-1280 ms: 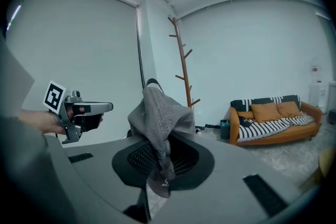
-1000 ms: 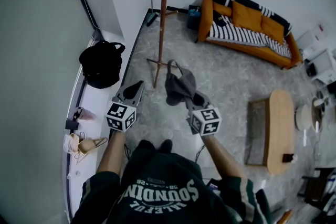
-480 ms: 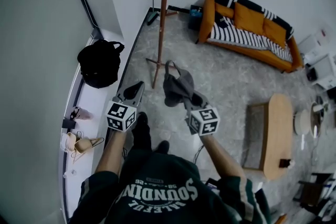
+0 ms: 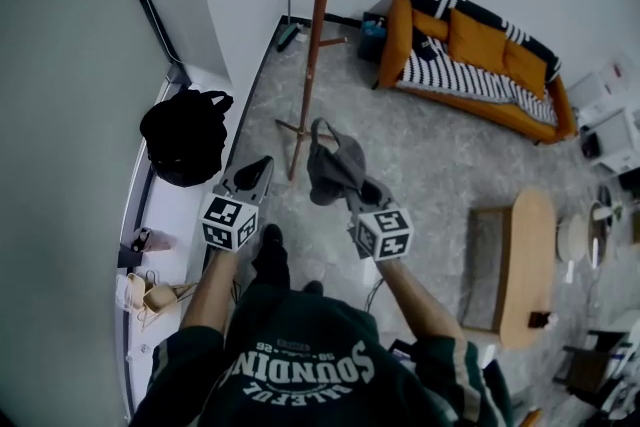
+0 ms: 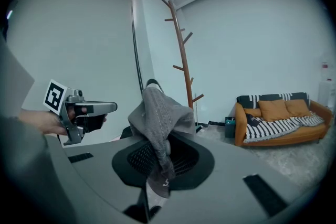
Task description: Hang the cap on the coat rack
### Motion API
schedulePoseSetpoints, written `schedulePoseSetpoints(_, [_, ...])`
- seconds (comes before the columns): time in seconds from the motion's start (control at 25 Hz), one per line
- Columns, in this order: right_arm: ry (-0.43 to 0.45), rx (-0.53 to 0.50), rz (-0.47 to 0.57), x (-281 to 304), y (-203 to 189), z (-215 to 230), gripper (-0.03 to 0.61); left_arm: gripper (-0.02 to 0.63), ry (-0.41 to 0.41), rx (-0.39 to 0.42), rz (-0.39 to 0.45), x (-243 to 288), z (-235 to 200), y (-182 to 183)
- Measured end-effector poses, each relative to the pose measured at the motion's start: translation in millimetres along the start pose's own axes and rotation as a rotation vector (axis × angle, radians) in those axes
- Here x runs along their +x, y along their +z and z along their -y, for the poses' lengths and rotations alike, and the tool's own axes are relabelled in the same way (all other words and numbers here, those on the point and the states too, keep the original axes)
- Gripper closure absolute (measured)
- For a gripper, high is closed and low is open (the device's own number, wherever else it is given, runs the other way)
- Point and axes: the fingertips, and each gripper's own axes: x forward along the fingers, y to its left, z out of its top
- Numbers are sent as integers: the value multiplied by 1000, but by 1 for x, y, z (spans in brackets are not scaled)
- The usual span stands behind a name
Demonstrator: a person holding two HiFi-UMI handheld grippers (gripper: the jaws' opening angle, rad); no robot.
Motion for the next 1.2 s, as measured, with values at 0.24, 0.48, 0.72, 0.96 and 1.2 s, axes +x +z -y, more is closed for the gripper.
schedulePoseSetpoints(0.24, [-34, 7, -18, 61, 27, 8, 545, 614, -38, 17, -11, 41, -58, 15])
schedulePoseSetpoints(0.48, [-83, 21, -31, 112, 45, 18, 545, 614, -76, 45, -22, 75, -110, 26])
schedulePoseSetpoints(0.72, [-131, 37, -24, 134, 59, 22, 545, 614, -124, 51, -22, 95, -135, 33])
schedulePoseSetpoints(0.96, [-154, 59, -26, 147, 62, 28, 545, 614, -152, 52, -30, 112, -145, 37])
schedulePoseSetpoints(1.2, [-155, 68, -37, 160, 64, 42, 545, 614, -158, 50, -31, 134, -151, 41])
